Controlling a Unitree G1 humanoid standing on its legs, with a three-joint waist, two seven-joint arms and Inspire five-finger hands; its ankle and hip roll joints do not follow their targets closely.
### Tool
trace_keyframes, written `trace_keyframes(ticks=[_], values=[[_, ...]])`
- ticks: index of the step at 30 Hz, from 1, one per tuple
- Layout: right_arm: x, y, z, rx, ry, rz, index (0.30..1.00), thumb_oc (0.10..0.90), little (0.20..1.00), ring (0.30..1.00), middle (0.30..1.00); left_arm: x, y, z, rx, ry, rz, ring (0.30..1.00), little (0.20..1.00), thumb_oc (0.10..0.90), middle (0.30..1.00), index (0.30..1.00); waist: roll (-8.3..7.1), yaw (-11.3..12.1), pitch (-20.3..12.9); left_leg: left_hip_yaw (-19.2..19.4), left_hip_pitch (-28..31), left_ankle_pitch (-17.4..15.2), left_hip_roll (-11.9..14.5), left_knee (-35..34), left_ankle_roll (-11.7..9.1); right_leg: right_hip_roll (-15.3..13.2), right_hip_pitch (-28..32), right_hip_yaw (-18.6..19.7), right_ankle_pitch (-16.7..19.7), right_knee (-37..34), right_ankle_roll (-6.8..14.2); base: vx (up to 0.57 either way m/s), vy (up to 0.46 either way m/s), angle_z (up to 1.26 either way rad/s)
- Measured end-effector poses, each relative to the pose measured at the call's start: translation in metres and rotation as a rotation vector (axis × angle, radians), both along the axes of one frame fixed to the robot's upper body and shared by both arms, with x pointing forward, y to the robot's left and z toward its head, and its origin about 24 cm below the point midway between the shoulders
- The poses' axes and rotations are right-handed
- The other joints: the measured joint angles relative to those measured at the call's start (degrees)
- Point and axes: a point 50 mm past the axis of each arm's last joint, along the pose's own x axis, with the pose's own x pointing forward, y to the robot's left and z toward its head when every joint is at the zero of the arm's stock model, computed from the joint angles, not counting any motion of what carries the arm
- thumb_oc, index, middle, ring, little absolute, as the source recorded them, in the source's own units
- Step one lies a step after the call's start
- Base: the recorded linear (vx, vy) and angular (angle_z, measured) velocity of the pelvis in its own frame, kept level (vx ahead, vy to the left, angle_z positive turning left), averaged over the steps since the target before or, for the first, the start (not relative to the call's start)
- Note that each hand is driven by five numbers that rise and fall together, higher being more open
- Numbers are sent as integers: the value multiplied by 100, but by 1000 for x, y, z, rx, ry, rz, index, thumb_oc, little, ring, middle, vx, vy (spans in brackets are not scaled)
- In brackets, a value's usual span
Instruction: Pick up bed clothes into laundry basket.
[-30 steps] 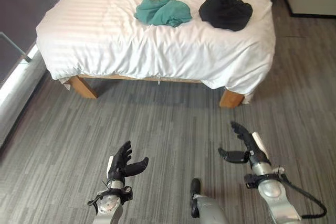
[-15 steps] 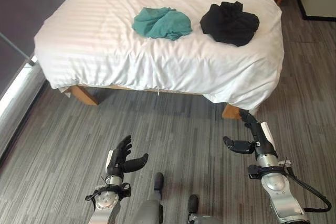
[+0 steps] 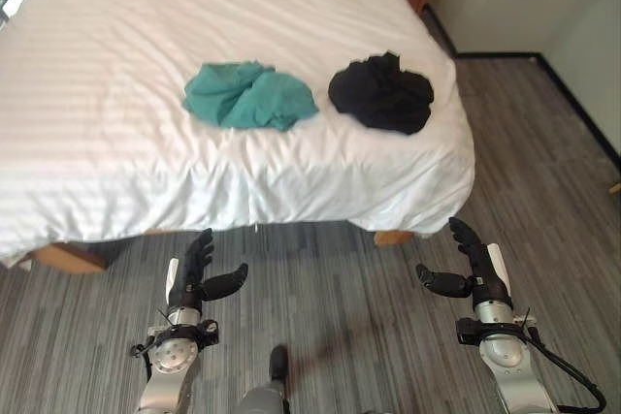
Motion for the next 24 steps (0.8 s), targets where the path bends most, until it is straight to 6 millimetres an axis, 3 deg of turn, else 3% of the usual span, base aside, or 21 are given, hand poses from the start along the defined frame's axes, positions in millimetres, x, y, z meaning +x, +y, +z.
trace_keyframes(ticks=[2,3,4,6,7,8,9,10,11,12,15,17,19,20,21,22,23,24], values=[[14,0,16,-47,-50,12,900,800,900,900,900,4,2,7,11,-35,-2,900,900,800,900,900,-34,13,25,-95,30,-316,11,26,394,-118,-319,-341,-10,54,-38,422,246,-5],[28,-3,36,-115,-109,26,900,800,900,900,900,4,6,8,14,-40,20,900,900,800,900,900,56,-11,95,-119,14,-250,79,26,337,-177,-395,-901,-40,-407,-169,102,3,5],[32,-7,46,-139,-143,12,900,800,900,900,900,2,6,7,17,-36,18,900,900,800,900,900,30,-23,88,-115,12,-139,62,12,211,-188,-359,-957,86,-811,-207,126,3,25],[38,-12,59,-153,-201,-21,900,800,900,900,900,-2,8,4,20,-22,25,900,900,800,900,900,-92,-11,89,-224,40,-157,12,-3,182,-171,-401,-1085,551,-1479,-301,465,14,30],[42,-15,68,-190,-219,-14,900,800,900,900,900,-4,6,1,8,-13,29,900,900,800,900,900,-93,17,96,-379,10,-246,81,-40,176,48,-453,-1038,705,-1846,-468,523,-1,33],[43,-21,76,-243,-226,-4,900,800,900,900,900,0,4,0,2,-10,23,900,900,800,900,900,20,-13,157,-538,-122,-273,219,89,130,320,-494,-714,775,-2105,-530,348,-24,82],[42,-33,88,-326,-230,-7,900,800,900,900,900,4,0,-2,-1,-1,10,900,900,800,900,900,126,-75,206,-846,-221,-259,333,63,89,600,-365,-569,1042,-2868,-544,239,-28,94],[42,-38,92,-344,-232,-17,900,800,900,900,900,3,-1,-3,6,7,-7,900,900,800,900,900,64,-107,198,-926,-169,-155,315,-48,-56,594,-270,-607,1348,-3182,-585,223,-16,104],[44,-46,97,-365,-233,-42,900,800,900,900,900,-1,-4,-10,1,39,-21,900,900,800,900,900,42,-124,208,-1043,-75,-135,327,-97,-279,644,-9,-818,1540,-3463,-864,184,-16,51],[47,-47,102,-372,-241,-51,900,800,900,900,900,-4,-6,-15,2,59,-30,900,900,800,900,900,-30,-127,243,-1076,-55,-159,214,143,-309,587,9,-903,1549,-3418,-914,179,-18,43],[48,-58,120,-438,-271,-75,900,800,900,900,900,-11,-15,-23,-20,90,-59,900,900,800,900,900,161,-352,183,-1086,67,-308,192,207,-494,696,-8,-1155,1512,-3341,-998,294,-173,36],[70,-65,132,-509,-214,-68,900,800,900,900,900,-16,-17,-29,-42,107,-46,900,900,800,900,900,208,-345,178,-1093,154,-379,378,149,-612,832,1,-1224,1389,-3280,-1014,175,-116,6],[77,-67,149,-513,-253,-87,900,800,900,900,900,-16,-19,-29,-47,109,-51,900,900,800,900,900,228,-341,182,-1103,171,-390,375,97,-636,867,-5,-1222,1375,-3267,-1016,326,-225,2],[81,-64,156,-514,-276,-86,900,800,900,900,900,-20,-18,-31,-55,116,-39,900,900,800,900,900,339,-235,237,-1108,99,-507,495,309,-952,950,-103,-1386,1141,-2896,-1223,300,-328,-12],[92,-61,161,-511,-267,-87,900,800,900,900,900,-20,-12,-30,-56,108,-25,900,900,800,900,900,173,-168,329,-1083,-171,-630,315,995,-1151,764,-337,-1556,793,-2259,-1205,-56,-114,2],[98,-61,167,-546,-246,-76,900,800,900,900,900,-17,-10,-30,-57,111,-19,900,900,800,900,900,29,-145,362,-1186,-463,-429,75,1464,-1459,476,-397,-1547,713,-2116,-1341,-34,-74,32],[99,-65,179,-576,-255,-83,900,800,900,900,900,-15,-11,-34,-67,128,-16,900,900,800,900,900,-75,-81,377,-1318,-577,31,-152,1538,-1758,159,-381,-1629,710,-2132,-1361,51,-78,55],[103,-62,196,-583,-304,-88,900,800,900,900,900,-20,-11,-38,-79,143,-3,900,900,800,900,900,-91,13,400,-1412,-584,181,-322,1675,-1713,-27,-351,-1656,750,-2179,-1385,232,3,46]])
